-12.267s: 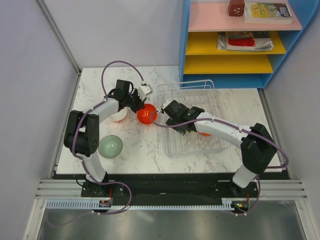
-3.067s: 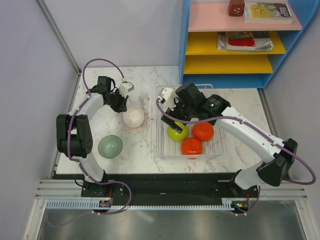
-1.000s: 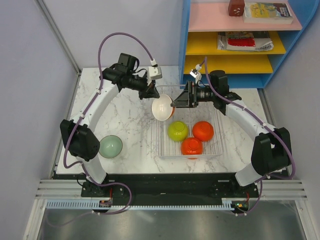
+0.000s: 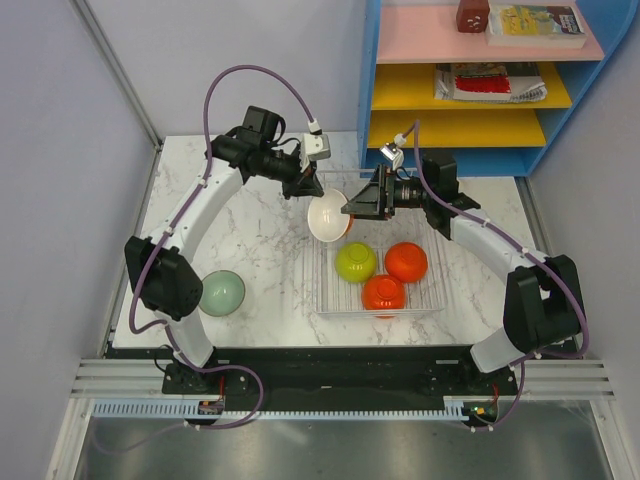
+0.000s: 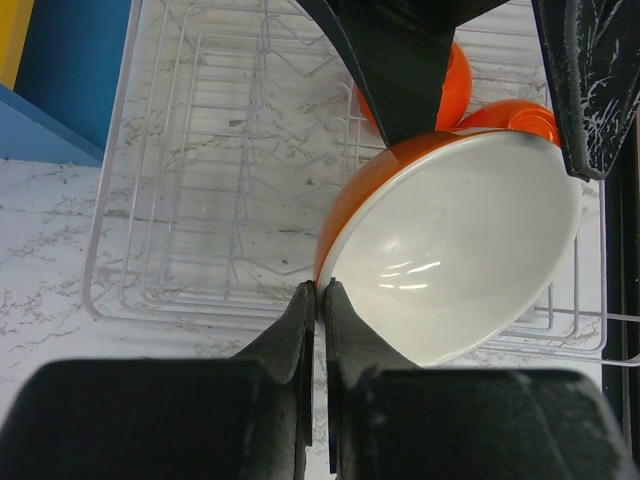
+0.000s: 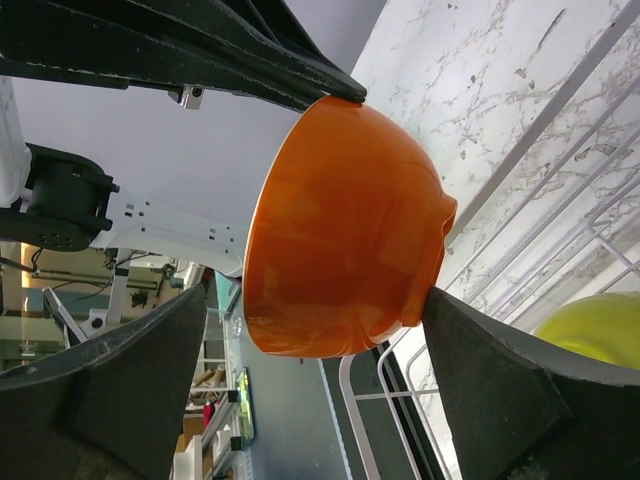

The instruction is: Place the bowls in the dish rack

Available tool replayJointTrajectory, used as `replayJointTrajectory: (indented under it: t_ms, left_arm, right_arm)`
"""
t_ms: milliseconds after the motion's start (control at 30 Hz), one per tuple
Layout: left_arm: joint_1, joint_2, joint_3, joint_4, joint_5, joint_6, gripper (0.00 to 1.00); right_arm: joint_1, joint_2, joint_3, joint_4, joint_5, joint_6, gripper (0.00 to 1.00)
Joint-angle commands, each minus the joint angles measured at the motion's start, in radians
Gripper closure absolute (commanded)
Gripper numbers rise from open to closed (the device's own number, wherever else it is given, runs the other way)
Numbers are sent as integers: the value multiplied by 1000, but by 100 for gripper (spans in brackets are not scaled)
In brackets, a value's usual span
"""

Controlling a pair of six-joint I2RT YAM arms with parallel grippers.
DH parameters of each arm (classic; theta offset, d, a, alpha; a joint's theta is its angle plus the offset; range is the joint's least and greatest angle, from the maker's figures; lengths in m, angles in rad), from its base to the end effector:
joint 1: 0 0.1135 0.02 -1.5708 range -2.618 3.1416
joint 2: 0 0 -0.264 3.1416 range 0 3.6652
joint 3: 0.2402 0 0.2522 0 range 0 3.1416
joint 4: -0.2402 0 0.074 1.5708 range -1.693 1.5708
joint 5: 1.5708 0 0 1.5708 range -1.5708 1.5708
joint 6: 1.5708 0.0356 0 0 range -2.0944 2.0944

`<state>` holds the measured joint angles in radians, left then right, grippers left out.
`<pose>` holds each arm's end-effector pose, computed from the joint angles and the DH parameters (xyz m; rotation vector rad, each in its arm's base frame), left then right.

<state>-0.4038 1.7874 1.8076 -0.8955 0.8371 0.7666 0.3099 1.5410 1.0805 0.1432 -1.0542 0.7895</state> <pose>0.3419 -0.1749 0.3612 1.5099 1.6368 -0.8181 0.3194 0.1348 0.2937 -0.3329 2.0751 1.6938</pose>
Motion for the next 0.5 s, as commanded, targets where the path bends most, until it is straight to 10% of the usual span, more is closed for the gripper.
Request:
replayJointTrajectory:
  t_ms: [0,267,467]
  left_arm:
    - [-9,-3,53,24,17,-32,98]
    - [-13,-2,53,24,16,-33,98]
    - [-12,0,53,24,16,-33,98]
  right_arm:
    - [-2,-36,-4,76,-24,13,7]
    - [-2,-19,-4,104,-29,22,20]
    - [-2,-19,-16,157,-43,56,55]
